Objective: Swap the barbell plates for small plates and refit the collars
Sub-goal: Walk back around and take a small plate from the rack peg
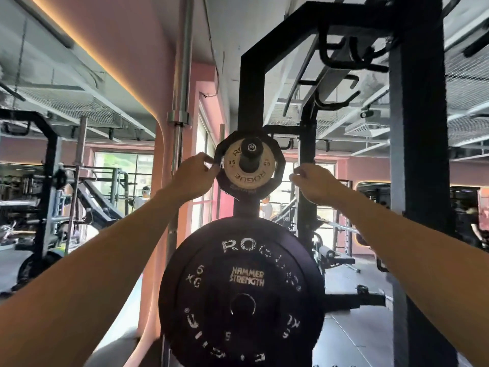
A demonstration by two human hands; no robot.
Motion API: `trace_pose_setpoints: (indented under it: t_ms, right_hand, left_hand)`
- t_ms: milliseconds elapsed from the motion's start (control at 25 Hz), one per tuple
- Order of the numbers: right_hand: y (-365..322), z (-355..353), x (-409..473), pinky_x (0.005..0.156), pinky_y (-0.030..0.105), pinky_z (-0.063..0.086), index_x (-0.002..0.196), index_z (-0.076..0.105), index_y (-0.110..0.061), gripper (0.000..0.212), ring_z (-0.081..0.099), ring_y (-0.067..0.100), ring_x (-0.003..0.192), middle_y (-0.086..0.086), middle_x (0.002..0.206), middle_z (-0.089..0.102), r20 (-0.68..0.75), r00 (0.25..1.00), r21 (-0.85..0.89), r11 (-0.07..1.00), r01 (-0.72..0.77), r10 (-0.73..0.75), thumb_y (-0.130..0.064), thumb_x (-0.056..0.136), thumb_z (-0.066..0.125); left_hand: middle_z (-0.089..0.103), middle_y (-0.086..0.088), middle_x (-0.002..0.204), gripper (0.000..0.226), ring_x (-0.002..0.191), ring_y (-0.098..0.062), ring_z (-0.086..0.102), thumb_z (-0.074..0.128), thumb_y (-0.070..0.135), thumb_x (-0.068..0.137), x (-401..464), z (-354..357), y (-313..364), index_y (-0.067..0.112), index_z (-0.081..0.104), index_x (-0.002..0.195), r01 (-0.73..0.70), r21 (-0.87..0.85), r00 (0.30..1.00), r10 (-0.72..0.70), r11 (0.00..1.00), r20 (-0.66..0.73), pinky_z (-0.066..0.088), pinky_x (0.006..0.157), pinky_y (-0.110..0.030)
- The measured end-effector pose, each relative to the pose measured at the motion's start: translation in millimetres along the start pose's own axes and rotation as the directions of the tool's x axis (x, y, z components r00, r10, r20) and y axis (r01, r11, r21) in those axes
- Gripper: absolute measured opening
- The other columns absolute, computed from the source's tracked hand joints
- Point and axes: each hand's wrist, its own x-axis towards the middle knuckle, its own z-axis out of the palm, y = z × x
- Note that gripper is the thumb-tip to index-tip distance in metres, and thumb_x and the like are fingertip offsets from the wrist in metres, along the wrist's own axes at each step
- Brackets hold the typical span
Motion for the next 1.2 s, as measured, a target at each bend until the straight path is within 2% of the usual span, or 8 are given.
trace_pose_setpoints:
  t_ms: [160,240,320,480,640,760,1000,1200]
  right_hand:
    - [-1.6,34.2,53.2,0.069,0.032,0.043,0.104,0.064,0.001,0.035,0.062,0.03,0.089,0.017,0.098,0.066,-0.019,1.0,0.058,0.998,0.011,-0.01,-0.029,0.099,0.046]
    - [-2.0,43.8,71.9,0.065,0.034,0.047,0.094,0.064,0.003,0.042,0.063,0.033,0.08,0.019,0.088,0.066,-0.033,0.999,0.093,0.996,0.011,-0.008,-0.034,0.1,0.046]
    - [-1.0,50.7,85.5,0.071,0.04,0.051,0.092,0.066,0.005,0.047,0.065,0.036,0.084,0.023,0.089,0.068,-0.058,0.998,0.099,0.995,0.023,-0.017,-0.037,0.099,0.047]
    - [-1.8,52.0,88.3,0.058,0.029,0.044,0.092,0.065,-0.001,0.035,0.059,0.024,0.068,0.012,0.078,0.063,-0.083,0.996,0.183,0.983,-0.002,0.017,-0.032,0.097,0.052]
    - [-3.0,42.8,78.7,0.038,0.021,0.045,0.097,0.054,-0.005,0.025,0.058,0.02,0.06,0.011,0.078,0.06,0.022,0.997,0.435,0.898,-0.071,0.068,-0.029,0.097,0.054]
    - [-10.3,27.0,60.6,0.039,0.022,0.047,0.101,0.05,-0.006,0.021,0.062,0.017,0.056,0.009,0.076,0.063,0.06,0.998,0.502,0.863,-0.06,0.035,-0.027,0.098,0.053]
    - [-31.0,-14.4,15.0,0.052,0.033,0.057,0.107,0.048,-0.003,0.022,0.066,0.022,0.06,0.013,0.076,0.067,0.098,0.993,0.608,0.794,-0.006,-0.068,-0.023,0.099,0.052]
    - [-29.8,-49.9,-42.0,0.049,0.031,0.057,0.1,0.047,-0.004,0.017,0.067,0.028,0.064,0.023,0.084,0.069,0.164,0.974,0.634,0.773,0.02,-0.159,-0.02,0.098,0.054]
  left_hand:
    - [0.06,-0.005,0.106,0.039,0.093,-0.018,0.055,0.043,0.035,0.102,47.9,29.3,-12.4,0.006,0.059,0.121,-0.062,-0.01,0.998,0.062,0.998,0.033,0.038,0.077,-0.026]
    - [0.063,-0.002,0.093,0.043,0.087,-0.022,0.062,0.041,0.041,0.101,65.5,42.9,-15.4,0.004,0.063,0.107,-0.105,-0.023,0.993,0.106,0.994,0.058,0.042,0.067,-0.018]
    - [0.059,-0.004,0.08,0.043,0.073,-0.025,0.061,0.043,0.045,0.099,82.2,56.6,-21.1,0.007,0.059,0.088,-0.136,0.005,0.99,0.136,0.991,0.03,0.038,0.052,-0.013]
    - [0.058,-0.01,0.098,0.04,0.084,-0.026,0.059,0.049,0.042,0.097,90.3,63.5,-21.0,0.004,0.06,0.106,-0.117,-0.004,0.993,0.117,0.993,-0.029,0.045,0.065,-0.029]
    - [0.061,0.005,0.089,0.021,0.083,-0.017,0.061,0.047,0.034,0.1,74.3,49.9,-8.6,0.016,0.052,0.11,-0.019,-0.285,0.995,0.046,0.958,0.089,0.047,0.059,-0.02]
    - [0.064,-0.002,0.099,0.021,0.087,-0.021,0.065,0.048,0.035,0.1,58.5,35.0,5.3,0.017,0.047,0.111,0.063,-0.352,0.994,-0.026,0.934,0.11,0.055,0.051,-0.025]
    - [0.067,-0.011,0.096,0.021,0.081,-0.029,0.07,0.05,0.032,0.099,9.5,-11.5,49.7,0.012,0.048,0.105,0.093,-0.303,0.996,-0.084,0.948,0.044,0.061,0.07,-0.046]
    - [0.068,-0.015,0.092,0.022,0.07,-0.029,0.072,0.052,0.027,0.098,-59.3,-42.3,100.1,0.008,0.05,0.109,0.138,-0.25,0.99,-0.137,0.958,0.019,0.061,0.059,-0.039]
